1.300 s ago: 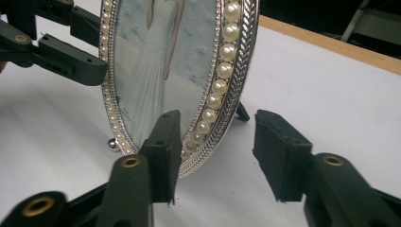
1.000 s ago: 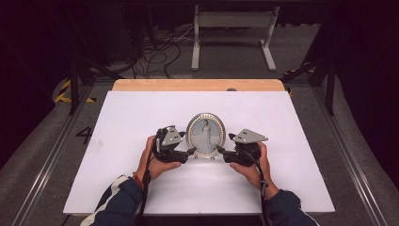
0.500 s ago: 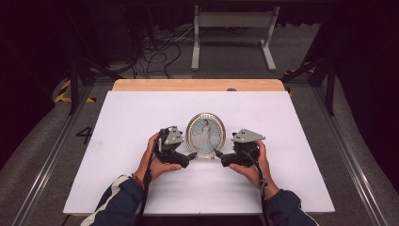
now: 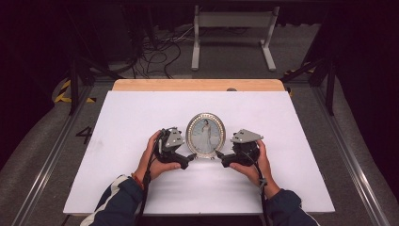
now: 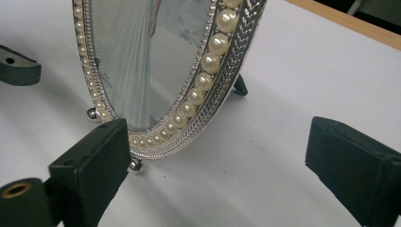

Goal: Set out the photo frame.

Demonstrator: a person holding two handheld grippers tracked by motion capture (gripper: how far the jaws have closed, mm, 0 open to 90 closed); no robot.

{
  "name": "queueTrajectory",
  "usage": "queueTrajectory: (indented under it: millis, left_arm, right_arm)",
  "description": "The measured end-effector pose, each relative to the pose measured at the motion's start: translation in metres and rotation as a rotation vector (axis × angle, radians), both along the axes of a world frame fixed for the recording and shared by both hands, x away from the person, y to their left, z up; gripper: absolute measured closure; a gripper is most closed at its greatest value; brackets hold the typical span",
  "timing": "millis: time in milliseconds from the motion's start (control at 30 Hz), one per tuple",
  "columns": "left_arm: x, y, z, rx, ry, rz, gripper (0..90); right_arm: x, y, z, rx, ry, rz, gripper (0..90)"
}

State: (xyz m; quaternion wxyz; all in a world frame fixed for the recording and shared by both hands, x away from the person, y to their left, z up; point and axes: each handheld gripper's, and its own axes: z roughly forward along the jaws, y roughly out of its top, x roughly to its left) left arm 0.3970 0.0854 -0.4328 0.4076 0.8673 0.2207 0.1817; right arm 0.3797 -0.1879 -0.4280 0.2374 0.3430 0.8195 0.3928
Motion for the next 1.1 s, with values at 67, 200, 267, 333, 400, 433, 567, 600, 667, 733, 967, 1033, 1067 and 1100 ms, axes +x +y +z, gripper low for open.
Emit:
queueTrajectory:
  millis: [67, 200, 267, 333, 400, 433, 567, 600, 667, 733, 967, 1033, 1067, 1100]
  left_arm:
    - [-0.001, 0.0, 0.0, 0.004, -0.002, -0.004, 4.7]
    - [-0.002, 0.0, 0.002, 0.006, -0.01, -0.009, 5.0]
    - [-0.003, 0.0, 0.002, 0.01, -0.011, -0.012, 5.1]
    - [-0.003, 0.0, 0.003, 0.018, -0.016, -0.019, 5.2]
    - [-0.004, 0.001, 0.003, 0.019, -0.023, -0.018, 5.2]
    - [-0.004, 0.002, 0.004, 0.015, -0.024, -0.018, 5.2]
    - [-0.005, 0.003, 0.005, 0.003, -0.031, -0.021, 5.1]
    - [-0.005, 0.003, 0.005, 0.0, -0.029, -0.02, 5.1]
    - [-0.006, 0.004, 0.006, 0.009, -0.037, -0.021, 5.1]
    - [-0.007, 0.006, 0.008, 0.005, -0.043, -0.016, 5.2]
    - [-0.009, 0.013, 0.012, 0.009, -0.055, -0.012, 5.4]
    - [-0.009, 0.014, 0.012, 0.009, -0.055, -0.008, 5.4]
    - [-0.01, 0.015, 0.012, 0.009, -0.057, -0.007, 5.4]
    - [-0.01, 0.016, 0.013, 0.006, -0.057, -0.006, 5.4]
  right_arm:
    - [0.0, 0.0, 0.001, -0.005, 0.001, 0.002, 8.4]
    - [-0.001, -0.001, 0.002, -0.023, -0.011, 0.001, 8.8]
    - [-0.001, -0.001, 0.002, -0.031, -0.014, 0.002, 9.2]
    - [-0.002, -0.001, 0.002, -0.037, -0.016, 0.005, 9.4]
    - [-0.002, -0.001, 0.003, -0.05, -0.024, 0.006, 9.5]
    - [-0.003, -0.001, 0.003, -0.05, -0.025, 0.005, 9.8]
    - [-0.003, -0.001, 0.005, -0.047, -0.014, 0.017, 11.0]
    - [-0.003, -0.001, 0.006, -0.053, -0.02, 0.016, 11.2]
    - [-0.004, -0.001, 0.006, -0.062, -0.024, 0.013, 11.2]
    - [-0.004, -0.001, 0.006, -0.065, -0.029, 0.006, 11.2]
    - [-0.005, -0.002, 0.01, -0.094, -0.049, -0.006, 11.5]
    - [-0.006, -0.002, 0.01, -0.102, -0.052, -0.004, 11.5]
    - [-0.006, -0.003, 0.01, -0.105, -0.053, -0.002, 11.5]
    - [-0.006, -0.003, 0.01, -0.105, -0.053, -0.002, 11.5]
